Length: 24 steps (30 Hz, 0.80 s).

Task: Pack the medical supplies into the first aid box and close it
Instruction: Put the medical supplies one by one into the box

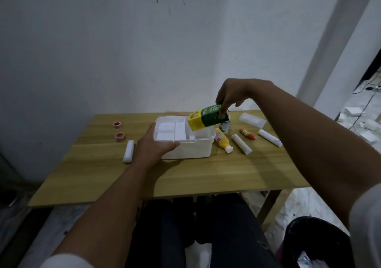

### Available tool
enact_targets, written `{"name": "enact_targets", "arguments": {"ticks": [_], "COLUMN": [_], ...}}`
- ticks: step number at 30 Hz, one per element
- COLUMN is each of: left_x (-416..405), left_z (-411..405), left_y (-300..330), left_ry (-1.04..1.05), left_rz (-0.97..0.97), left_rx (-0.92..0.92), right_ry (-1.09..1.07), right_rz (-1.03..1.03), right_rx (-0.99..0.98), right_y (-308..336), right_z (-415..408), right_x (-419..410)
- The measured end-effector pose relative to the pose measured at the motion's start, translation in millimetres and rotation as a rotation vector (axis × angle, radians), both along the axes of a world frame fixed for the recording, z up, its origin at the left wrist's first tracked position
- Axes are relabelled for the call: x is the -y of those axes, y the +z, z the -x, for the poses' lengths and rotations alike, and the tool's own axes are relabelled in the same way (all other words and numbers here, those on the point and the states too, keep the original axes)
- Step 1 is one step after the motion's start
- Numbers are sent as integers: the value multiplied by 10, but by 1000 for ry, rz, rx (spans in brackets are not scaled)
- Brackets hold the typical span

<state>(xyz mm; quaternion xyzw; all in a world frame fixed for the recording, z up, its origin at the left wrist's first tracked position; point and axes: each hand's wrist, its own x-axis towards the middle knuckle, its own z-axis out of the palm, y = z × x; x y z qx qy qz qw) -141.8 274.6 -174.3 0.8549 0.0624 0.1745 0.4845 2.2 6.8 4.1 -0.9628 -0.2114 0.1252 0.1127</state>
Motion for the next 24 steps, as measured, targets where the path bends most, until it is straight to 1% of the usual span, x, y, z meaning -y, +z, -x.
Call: {"name": "enact_targets", "arguments": {"ticks": [3,6,13,17,20,24], "left_x": [15,0,-37,-8,2,-60], "left_z": [39,42,21,20,24,3], "left_y": [10,3,-45,-50,-49,29], "left_ry": [4,24,10,5,-1,-61], "left_rz": [8,11,-4,-3,1,13], "left_rx": [-16,-56,-55,-20,1,-6], "right_ry": [33,48,62,71,84,102], "right_rz": [99,229,335,349,287,228], "right_rx": [17,96,217,263,250,239], "right_y": [-98,-251,-295,-330,-473,-674], "right_z": [101,167,220,296,285,252], "right_x": [-188,-330,-408,-553,-643,-714]}}
